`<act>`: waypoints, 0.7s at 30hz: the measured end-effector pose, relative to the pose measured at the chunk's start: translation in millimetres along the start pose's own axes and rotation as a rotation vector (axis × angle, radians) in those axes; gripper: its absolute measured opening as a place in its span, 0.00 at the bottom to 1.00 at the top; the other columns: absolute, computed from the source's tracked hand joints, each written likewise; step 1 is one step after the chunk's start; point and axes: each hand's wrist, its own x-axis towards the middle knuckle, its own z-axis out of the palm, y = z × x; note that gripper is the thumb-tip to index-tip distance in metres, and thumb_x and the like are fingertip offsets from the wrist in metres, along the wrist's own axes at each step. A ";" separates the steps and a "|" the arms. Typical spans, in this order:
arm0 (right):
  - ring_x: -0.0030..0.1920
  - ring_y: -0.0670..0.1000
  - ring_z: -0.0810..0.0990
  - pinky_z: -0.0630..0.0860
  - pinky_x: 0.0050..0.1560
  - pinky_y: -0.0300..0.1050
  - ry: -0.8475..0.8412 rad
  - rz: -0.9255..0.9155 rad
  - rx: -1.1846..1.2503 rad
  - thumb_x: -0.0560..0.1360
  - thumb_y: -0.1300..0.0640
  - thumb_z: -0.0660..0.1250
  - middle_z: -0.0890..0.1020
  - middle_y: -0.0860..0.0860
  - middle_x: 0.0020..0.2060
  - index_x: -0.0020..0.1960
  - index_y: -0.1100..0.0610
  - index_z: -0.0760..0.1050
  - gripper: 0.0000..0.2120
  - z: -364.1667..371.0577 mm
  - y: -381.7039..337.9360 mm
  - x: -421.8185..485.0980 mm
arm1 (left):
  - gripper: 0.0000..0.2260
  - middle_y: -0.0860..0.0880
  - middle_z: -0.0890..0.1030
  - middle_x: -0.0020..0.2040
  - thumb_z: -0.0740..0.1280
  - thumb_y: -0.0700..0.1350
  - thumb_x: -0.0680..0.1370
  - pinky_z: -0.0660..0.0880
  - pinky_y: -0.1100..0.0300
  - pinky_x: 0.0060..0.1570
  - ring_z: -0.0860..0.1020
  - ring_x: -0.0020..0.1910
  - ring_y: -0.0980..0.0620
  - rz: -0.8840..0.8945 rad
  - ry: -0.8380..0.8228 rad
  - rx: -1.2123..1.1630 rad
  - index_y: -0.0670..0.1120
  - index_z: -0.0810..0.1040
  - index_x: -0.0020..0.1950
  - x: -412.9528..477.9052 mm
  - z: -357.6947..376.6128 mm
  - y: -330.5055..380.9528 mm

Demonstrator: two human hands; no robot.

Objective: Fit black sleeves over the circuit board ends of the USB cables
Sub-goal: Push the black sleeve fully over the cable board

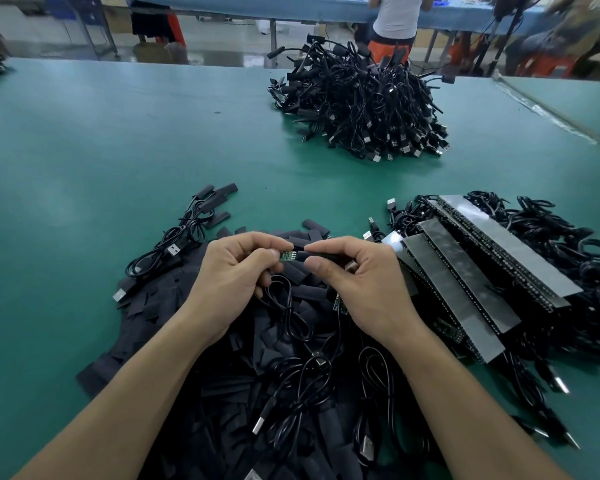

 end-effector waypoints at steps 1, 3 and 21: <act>0.35 0.37 0.79 0.72 0.41 0.30 -0.001 0.004 0.001 0.71 0.60 0.76 0.83 0.37 0.35 0.49 0.52 0.85 0.07 -0.1 -0.1 0.0 | 0.15 0.51 0.81 0.30 0.64 0.32 0.79 0.69 0.69 0.25 0.73 0.27 0.60 0.003 -0.002 -0.002 0.48 0.85 0.42 0.1 0.0 -0.3; 0.37 0.37 0.80 0.73 0.42 0.31 -0.003 0.009 -0.007 0.71 0.59 0.77 0.84 0.39 0.36 0.50 0.54 0.85 0.08 0.0 -0.1 0.0 | 0.15 0.51 0.81 0.31 0.64 0.33 0.79 0.69 0.69 0.25 0.73 0.27 0.60 0.011 -0.011 -0.001 0.49 0.85 0.42 0.0 -0.6 -1.4; 0.31 0.37 0.76 0.72 0.38 0.29 -0.112 0.032 0.072 0.72 0.64 0.75 0.84 0.43 0.34 0.49 0.56 0.85 0.07 -3.7 -1.6 -1.2 | 0.11 0.47 0.84 0.36 0.69 0.40 0.78 0.72 0.67 0.30 0.76 0.29 0.56 0.042 -0.209 0.002 0.49 0.78 0.59 -1.9 -6.7 -3.7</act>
